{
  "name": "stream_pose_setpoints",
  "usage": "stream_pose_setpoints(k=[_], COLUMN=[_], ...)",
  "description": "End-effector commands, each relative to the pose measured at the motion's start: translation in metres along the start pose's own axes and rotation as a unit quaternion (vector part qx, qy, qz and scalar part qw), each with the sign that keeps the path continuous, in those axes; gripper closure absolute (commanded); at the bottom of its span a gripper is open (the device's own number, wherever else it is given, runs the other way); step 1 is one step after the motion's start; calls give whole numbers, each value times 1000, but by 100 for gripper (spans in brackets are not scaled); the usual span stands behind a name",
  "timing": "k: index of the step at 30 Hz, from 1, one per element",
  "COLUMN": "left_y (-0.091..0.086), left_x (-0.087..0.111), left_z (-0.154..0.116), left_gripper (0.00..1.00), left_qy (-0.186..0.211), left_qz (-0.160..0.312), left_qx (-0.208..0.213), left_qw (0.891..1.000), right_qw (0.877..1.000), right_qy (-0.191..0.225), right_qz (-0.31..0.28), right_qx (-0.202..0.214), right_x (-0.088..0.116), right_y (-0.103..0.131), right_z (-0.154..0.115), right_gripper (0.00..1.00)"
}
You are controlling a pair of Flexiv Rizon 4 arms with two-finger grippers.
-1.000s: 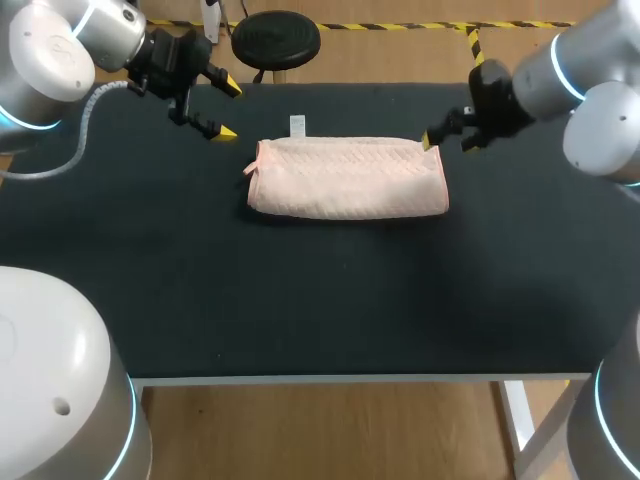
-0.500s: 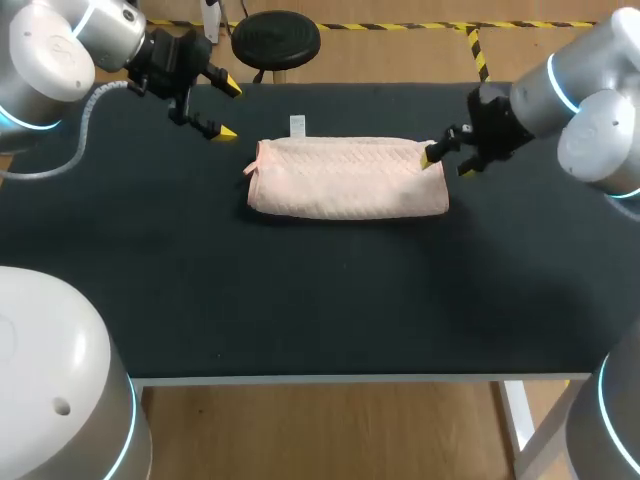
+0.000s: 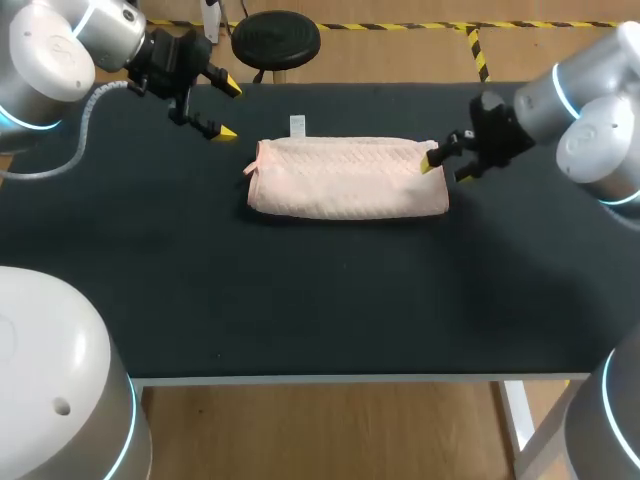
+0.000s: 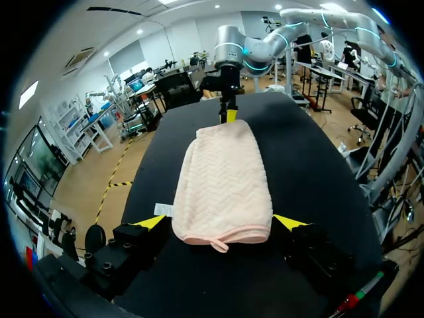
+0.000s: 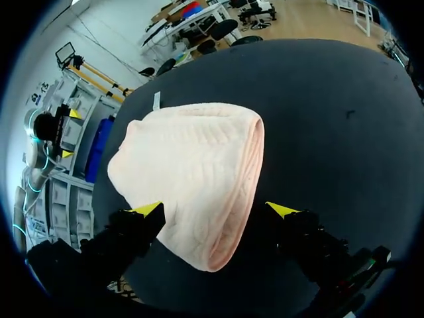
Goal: Fold the towel
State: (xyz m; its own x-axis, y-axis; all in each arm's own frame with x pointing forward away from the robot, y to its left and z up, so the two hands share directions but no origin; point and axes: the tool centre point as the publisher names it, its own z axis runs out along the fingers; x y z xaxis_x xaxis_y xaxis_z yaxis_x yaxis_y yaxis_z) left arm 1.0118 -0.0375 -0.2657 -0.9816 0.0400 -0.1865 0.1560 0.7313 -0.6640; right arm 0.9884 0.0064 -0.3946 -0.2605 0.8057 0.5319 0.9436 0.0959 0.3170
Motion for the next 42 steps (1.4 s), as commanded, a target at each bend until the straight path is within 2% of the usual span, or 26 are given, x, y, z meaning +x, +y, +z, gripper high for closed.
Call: stream_pose_setpoints(k=[1,24,42], left_y=[1,1,1], left_x=[0,0,0], left_z=[0,0,0], left_gripper=[0,0,0], left_qy=[-1,-1,-1], left_qz=[1,1,1], left_qx=[1,1,1], left_qw=[1000,1000,1000], right_qw=[1000,997,996], right_qy=[10,64,80], right_qz=[4,26,36], right_qx=[0,-13,-19], right_x=[-4,0,-1], right_y=[2,1,6], right_z=[5,22,26], right_gripper=[0,0,0])
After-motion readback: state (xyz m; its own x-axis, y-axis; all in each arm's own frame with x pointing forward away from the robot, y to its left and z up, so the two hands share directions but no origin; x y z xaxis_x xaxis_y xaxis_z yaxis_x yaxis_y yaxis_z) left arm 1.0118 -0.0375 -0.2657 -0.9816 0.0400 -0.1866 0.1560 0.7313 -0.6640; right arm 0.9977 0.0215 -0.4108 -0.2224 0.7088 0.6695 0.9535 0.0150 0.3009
